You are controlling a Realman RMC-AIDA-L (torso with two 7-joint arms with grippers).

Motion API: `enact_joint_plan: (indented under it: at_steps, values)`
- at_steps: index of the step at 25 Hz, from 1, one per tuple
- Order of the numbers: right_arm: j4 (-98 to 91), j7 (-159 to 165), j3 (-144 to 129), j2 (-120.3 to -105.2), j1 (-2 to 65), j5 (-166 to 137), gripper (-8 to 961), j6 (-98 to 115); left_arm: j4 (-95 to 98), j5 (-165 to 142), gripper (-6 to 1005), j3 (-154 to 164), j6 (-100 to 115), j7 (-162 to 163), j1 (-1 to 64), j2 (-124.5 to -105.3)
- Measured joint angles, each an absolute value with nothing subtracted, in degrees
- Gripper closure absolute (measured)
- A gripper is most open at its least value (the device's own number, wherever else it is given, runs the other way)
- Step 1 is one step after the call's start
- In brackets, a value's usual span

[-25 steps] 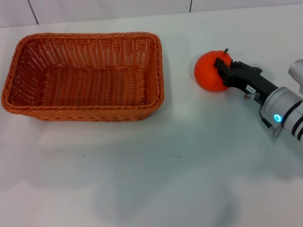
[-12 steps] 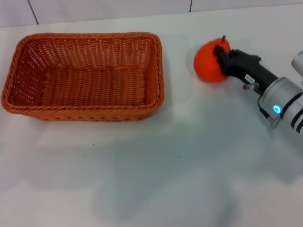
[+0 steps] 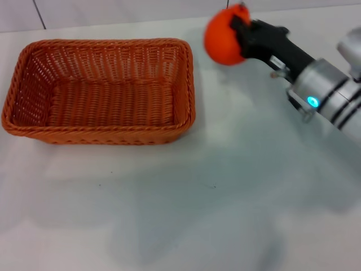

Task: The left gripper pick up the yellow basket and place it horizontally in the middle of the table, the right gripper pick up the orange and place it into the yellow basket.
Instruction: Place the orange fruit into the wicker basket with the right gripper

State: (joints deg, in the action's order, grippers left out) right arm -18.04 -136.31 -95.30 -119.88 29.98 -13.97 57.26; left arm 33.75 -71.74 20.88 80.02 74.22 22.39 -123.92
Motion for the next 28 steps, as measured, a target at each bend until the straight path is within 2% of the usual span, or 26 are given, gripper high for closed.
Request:
enact_joint_plan:
  at_steps: [4,14,28]
  values:
    - [-20.24,-134.92,-95.39,-120.01,33.11,-17.95,888,55.42,33.41,-71.73,121,21.07,79.75,73.58,22.38,-123.93]
    - [-20.61,-130.43,-102.16,-120.61,41.72,-22.41,877,52.45,32.78,-71.72,121,21.09,79.28,73.43,22.99,-123.93]
    - [-21.15,-127.19,-103.55,-120.64,42.22,-25.22,861,53.47,32.51,-71.72,121,21.09,78.22,72.75,23.93,-123.92]
